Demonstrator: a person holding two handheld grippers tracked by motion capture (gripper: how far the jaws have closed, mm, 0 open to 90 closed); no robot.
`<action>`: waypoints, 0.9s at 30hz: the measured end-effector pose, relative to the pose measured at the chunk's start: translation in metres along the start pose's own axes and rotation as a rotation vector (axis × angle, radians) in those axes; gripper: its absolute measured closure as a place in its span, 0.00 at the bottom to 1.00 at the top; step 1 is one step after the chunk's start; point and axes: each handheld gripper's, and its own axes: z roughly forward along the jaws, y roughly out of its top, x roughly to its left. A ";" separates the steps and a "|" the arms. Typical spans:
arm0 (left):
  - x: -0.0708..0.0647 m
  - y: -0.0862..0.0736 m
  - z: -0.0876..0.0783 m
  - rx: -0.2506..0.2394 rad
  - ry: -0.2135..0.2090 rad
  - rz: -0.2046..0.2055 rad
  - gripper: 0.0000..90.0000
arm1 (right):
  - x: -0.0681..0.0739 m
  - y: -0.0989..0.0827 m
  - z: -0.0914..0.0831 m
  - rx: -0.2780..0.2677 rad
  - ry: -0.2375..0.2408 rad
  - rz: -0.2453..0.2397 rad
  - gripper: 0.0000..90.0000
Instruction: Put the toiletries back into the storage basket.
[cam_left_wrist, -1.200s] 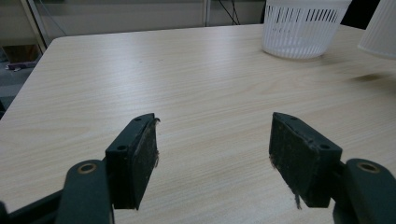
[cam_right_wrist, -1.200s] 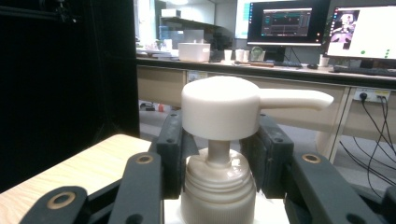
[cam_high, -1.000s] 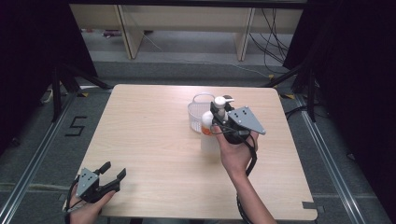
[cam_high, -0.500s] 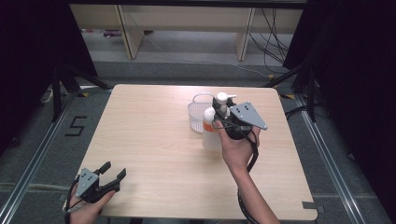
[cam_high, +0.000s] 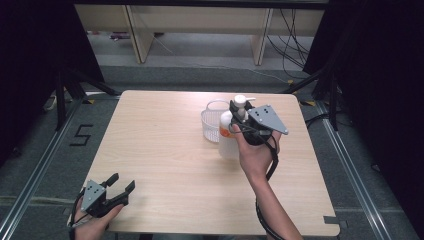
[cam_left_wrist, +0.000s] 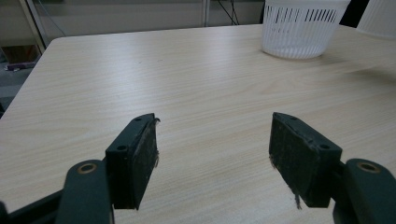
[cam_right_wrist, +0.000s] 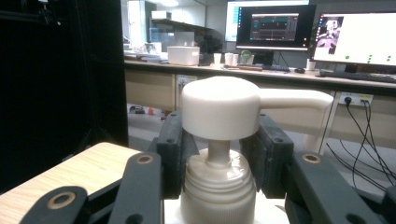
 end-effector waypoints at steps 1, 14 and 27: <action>0.000 0.000 0.000 0.001 0.000 0.001 0.36 | 0.001 0.001 0.000 0.002 0.005 0.012 0.68; 0.000 0.000 0.000 -0.002 0.001 -0.001 0.36 | -0.004 0.008 0.005 -0.013 -0.009 0.003 0.68; 0.000 0.000 0.000 -0.002 0.001 -0.001 0.35 | -0.006 0.016 0.012 -0.028 -0.016 0.004 0.68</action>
